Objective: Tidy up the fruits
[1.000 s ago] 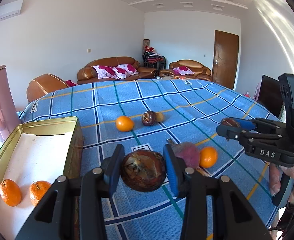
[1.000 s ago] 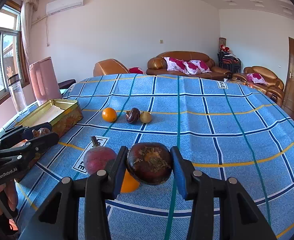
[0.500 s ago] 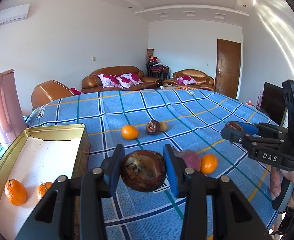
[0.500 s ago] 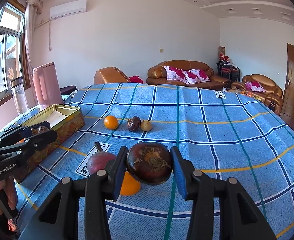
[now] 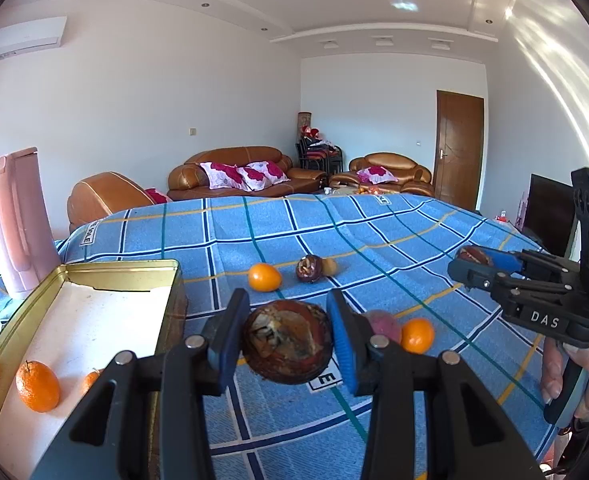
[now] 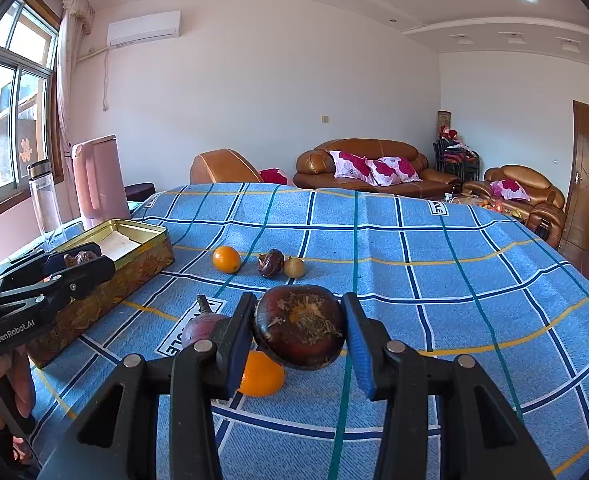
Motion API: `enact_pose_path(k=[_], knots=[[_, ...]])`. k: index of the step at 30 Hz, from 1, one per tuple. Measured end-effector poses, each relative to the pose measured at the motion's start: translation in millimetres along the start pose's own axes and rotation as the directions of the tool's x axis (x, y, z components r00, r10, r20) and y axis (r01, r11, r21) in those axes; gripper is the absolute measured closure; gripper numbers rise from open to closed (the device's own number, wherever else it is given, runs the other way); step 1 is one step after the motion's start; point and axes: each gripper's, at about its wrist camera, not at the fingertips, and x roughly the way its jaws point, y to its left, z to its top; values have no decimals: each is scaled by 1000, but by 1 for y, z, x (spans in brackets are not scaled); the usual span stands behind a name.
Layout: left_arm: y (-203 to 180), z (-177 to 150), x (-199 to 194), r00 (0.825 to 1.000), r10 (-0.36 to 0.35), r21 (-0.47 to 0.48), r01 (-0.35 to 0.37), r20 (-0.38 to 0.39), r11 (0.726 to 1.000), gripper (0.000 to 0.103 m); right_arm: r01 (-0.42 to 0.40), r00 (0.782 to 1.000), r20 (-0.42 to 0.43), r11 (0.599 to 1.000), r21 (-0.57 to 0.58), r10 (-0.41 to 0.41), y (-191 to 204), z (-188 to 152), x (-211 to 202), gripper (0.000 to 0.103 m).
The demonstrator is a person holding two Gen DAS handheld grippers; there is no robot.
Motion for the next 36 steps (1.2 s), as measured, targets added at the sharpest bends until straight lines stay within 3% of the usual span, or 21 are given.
enact_pose_path(k=[36], knots=[[-5,0,-23,992,29,17,-31,119,999,61,-3,992,122,999,-32,7,2,-2,-23,58]])
